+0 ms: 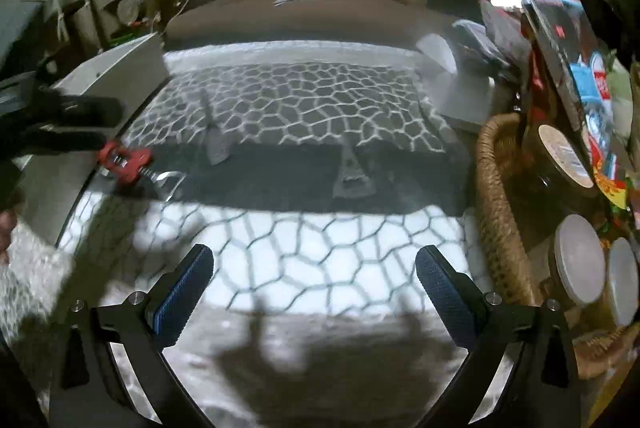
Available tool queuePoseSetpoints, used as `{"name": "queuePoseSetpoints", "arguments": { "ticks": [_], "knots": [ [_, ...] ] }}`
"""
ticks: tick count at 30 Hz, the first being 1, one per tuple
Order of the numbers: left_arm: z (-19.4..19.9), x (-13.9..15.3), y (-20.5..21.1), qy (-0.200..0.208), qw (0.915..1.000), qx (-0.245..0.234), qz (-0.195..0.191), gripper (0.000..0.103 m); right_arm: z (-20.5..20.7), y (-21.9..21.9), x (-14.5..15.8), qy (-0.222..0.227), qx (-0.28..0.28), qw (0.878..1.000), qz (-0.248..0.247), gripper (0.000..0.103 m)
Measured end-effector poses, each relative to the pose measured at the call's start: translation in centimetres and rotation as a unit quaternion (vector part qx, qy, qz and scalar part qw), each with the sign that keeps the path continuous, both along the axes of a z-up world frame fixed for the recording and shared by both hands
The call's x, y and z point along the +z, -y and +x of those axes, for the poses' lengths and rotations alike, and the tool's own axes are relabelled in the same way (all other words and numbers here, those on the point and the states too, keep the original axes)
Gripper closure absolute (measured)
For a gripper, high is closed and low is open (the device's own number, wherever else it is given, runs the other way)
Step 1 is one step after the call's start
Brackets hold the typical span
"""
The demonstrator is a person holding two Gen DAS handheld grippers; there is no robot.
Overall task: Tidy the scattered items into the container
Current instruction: 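Move both tools toward the silver Eiffel Tower bottle opener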
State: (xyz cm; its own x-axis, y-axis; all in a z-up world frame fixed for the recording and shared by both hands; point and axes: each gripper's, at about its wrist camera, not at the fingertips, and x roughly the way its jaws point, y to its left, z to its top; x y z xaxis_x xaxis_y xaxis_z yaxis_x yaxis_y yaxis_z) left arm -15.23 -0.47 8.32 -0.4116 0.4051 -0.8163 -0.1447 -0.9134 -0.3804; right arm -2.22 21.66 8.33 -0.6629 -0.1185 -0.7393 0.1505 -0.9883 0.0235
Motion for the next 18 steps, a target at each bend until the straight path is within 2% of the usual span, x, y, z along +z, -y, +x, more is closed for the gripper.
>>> {"name": "queuePoseSetpoints", "arguments": {
  "ticks": [2,5,9,10,13,15,17,18],
  "knots": [
    [-2.7,-1.4,-0.6,0.015,0.9996,0.005,-0.025,0.002,-0.8,-1.1,0.2,-0.005,-0.014,1.0,-0.021,0.0],
    [-6.5,-3.8,-1.5,0.038,0.9976,0.019,-0.055,0.014,-1.0,-1.9,0.8,-0.01,-0.023,0.998,-0.049,0.0],
    [-8.9,-7.2,-2.8,0.069,0.9929,0.017,-0.095,0.024,-1.0,-1.3,1.4,-0.018,-0.02,0.999,-0.044,0.0],
    [-8.9,-7.2,-3.2,0.051,0.9925,0.017,-0.11,0.024,-1.0,-1.1,1.3,-0.017,-0.017,0.999,-0.042,0.0],
    [-8.5,-7.5,-3.9,0.042,0.9904,0.009,-0.131,0.026,-1.3,-0.5,0.8,-0.01,-0.003,0.999,-0.035,0.0],
    [-7.8,-7.4,-3.8,0.028,0.9898,0.002,-0.14,0.052,-1.6,-0.3,0.5,-0.006,-0.003,1.0,-0.024,0.0],
    [-7.2,-7.3,-3.4,0.022,0.9889,-0.008,-0.147,0.067,-1.8,-0.6,0.3,-0.006,-0.01,1.0,-0.022,0.0],
    [-7.0,-7.2,-3.2,0.023,0.9895,-0.011,-0.143,0.07,-1.9,-1.0,0.2,-0.003,-0.018,0.999,-0.029,0.0]
  ]
}}
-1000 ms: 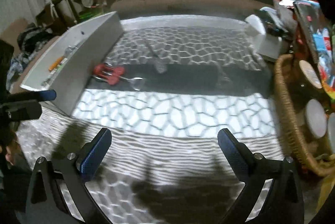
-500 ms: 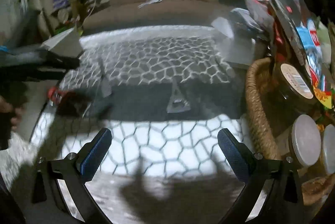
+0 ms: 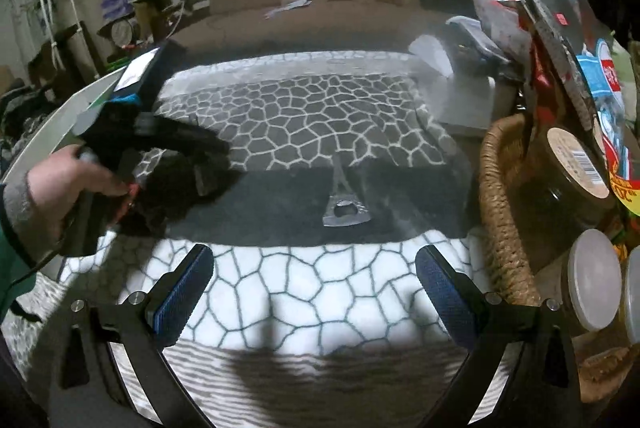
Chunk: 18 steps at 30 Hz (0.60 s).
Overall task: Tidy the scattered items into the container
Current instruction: 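Move both tools toward the silver Eiffel Tower bottle opener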
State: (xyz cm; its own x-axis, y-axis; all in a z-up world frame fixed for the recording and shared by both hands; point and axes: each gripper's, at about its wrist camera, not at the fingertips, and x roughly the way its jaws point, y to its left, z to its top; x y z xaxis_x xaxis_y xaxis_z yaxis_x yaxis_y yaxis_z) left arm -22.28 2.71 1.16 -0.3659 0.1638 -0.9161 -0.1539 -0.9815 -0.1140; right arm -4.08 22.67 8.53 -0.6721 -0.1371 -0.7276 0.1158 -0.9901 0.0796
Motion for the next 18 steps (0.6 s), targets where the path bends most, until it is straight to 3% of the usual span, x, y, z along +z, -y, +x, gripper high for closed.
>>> {"name": "queuePoseSetpoints", "arguments": {
  "ticks": [8,15,18],
  "knots": [
    [4.0,1.0,0.1,0.025,0.9982,-0.048,0.025,0.084,0.6,-2.7,0.3,0.001,-0.035,0.998,-0.046,0.0],
    [10.8,0.9,-2.2,0.051,0.9902,-0.111,0.067,0.084,-1.6,-2.9,0.1,-0.001,-0.012,0.997,-0.08,0.002],
    [12.4,1.0,-2.7,0.042,0.9893,-0.119,0.074,0.084,-4.1,-1.8,-1.0,0.007,0.011,0.998,-0.059,0.032]
  ]
}}
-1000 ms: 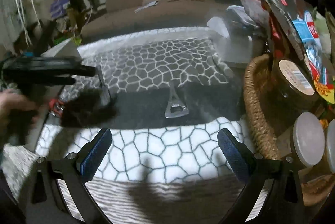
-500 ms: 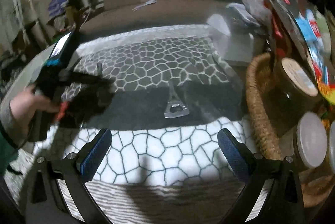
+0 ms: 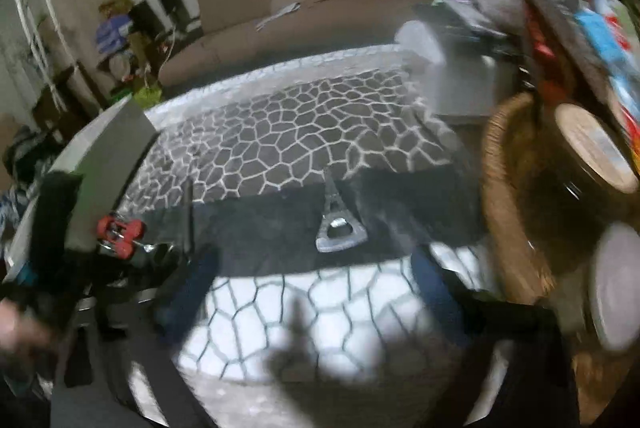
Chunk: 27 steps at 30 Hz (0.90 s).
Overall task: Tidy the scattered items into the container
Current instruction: 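Move both tools toward the silver Eiffel Tower bottle opener, then grasp the Eiffel Tower bottle opener with the right gripper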
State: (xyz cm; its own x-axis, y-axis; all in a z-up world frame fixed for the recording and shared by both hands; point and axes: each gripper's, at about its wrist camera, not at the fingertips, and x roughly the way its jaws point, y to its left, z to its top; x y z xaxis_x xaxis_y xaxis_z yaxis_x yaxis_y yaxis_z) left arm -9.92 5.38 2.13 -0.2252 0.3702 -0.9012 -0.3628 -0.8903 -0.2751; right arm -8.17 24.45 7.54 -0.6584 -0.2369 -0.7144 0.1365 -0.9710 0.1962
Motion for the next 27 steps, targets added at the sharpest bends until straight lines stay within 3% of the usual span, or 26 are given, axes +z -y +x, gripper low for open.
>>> {"name": "queuePoseSetpoints", "arguments": {
  "ticks": [1,2,4,6,8,13,16,17,21,23,27],
  "knots": [
    [0.1,0.2,0.2,0.0,0.9999,0.003,0.011,0.084,-0.9,0.3,-0.5,0.002,0.009,1.0,0.005,0.045],
    [0.1,0.3,0.5,0.002,0.9997,0.009,0.022,0.084,-1.7,0.6,-1.1,0.005,0.014,1.0,0.011,0.049],
    [-0.2,0.8,1.0,-0.002,0.9989,0.023,0.041,0.076,-3.4,0.7,-2.6,0.019,0.019,1.0,0.016,0.049],
    [-0.8,1.2,1.3,-0.016,0.9986,0.033,0.04,0.051,-4.5,0.8,-3.9,0.031,0.023,0.999,0.018,0.049],
    [-2.0,1.4,1.3,-0.02,0.998,0.041,0.043,0.043,-5.2,1.0,-4.8,0.036,0.031,0.998,0.034,0.049],
    [-4.5,-0.2,0.4,-0.018,0.9986,0.046,0.019,0.042,-5.8,2.6,-6.2,0.029,0.049,0.993,0.107,0.048],
    [-5.1,-0.3,-0.1,-0.024,0.9989,0.04,0.005,0.044,-5.6,2.8,-6.1,0.023,0.059,0.991,0.119,0.056],
    [-5.1,-0.4,-0.2,-0.025,0.9989,0.039,0.003,0.047,-5.6,2.7,-6.1,0.024,0.059,0.991,0.117,0.061],
    [-4.1,-0.7,-0.1,-0.023,0.9996,0.019,0.001,0.069,-4.9,1.4,-5.8,0.047,0.05,0.997,0.045,0.061],
    [-3.1,-0.9,-0.2,-0.017,0.9998,0.01,0.0,0.07,-4.1,1.1,-5.7,0.058,0.05,0.997,0.018,0.061],
    [-0.6,-0.9,0.0,-0.009,1.0,0.0,0.001,0.071,-1.5,1.8,-5.3,0.074,0.067,0.995,0.025,0.061]
  ]
}}
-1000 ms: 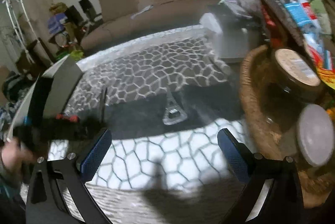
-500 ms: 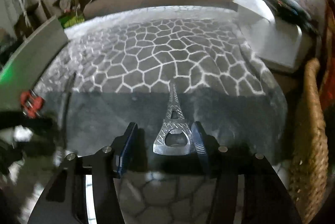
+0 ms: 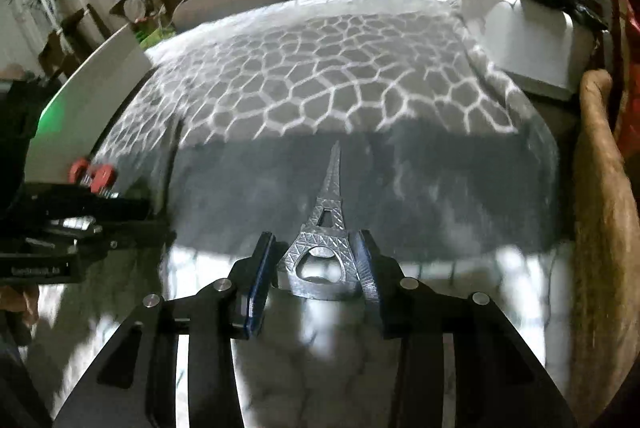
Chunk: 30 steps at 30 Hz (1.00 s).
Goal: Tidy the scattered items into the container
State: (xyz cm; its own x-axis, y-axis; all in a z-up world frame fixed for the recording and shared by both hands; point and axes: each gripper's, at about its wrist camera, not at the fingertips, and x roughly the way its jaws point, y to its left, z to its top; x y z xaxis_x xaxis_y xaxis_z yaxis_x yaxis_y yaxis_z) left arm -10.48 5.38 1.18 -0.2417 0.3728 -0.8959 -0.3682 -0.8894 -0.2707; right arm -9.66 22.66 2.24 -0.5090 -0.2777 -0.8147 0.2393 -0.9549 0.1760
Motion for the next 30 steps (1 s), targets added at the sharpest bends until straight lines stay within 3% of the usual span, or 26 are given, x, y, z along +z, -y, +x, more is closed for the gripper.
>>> {"name": "queuePoseSetpoints", "arguments": {
  "ticks": [3,7,9,11,13,17,19,20,24,30],
  "knots": [
    [2.2,0.2,0.3,0.008,0.9999,-0.009,0.007,0.071,2.5,0.8,0.2,0.016,0.014,1.0,0.005,0.061],
    [6.3,1.3,1.9,0.009,0.9989,-0.009,0.045,0.071,5.5,2.2,0.7,0.03,0.022,0.998,0.041,0.061],
    [8.2,2.1,3.2,0.005,0.9972,-0.003,0.075,0.06,6.2,3.1,2.1,0.004,0.024,0.999,0.034,0.059],
    [10.2,2.9,4.6,-0.006,0.9961,0.002,0.088,0.046,6.4,4.3,3.7,-0.027,0.033,0.999,0.012,0.045],
    [11.7,3.3,5.6,-0.014,0.9958,0.002,0.091,0.042,5.9,6.3,4.6,-0.045,0.049,0.998,-0.01,0.039],
    [13.2,3.7,7.3,-0.022,0.9941,0.005,0.106,0.034,3.4,10.8,2.9,-0.031,0.074,0.997,0.0,0.039],
    [13.0,3.9,7.9,-0.029,0.9929,0.011,0.115,0.033,2.1,12.6,1.2,-0.017,0.079,0.996,0.041,0.039],
    [12.9,3.9,8.3,-0.034,0.9923,0.017,0.118,0.032,1.8,12.9,0.7,-0.012,0.078,0.996,0.051,0.041],
    [11.6,3.8,9.9,-0.018,0.9866,0.041,0.157,0.023,2.0,13.1,-0.3,-0.01,0.083,0.994,0.064,0.079],
    [10.4,4.1,11.3,0.002,0.9721,0.06,0.227,0.015,5.2,11.7,0.1,0.029,0.081,0.996,0.016,0.08]
  ]
}}
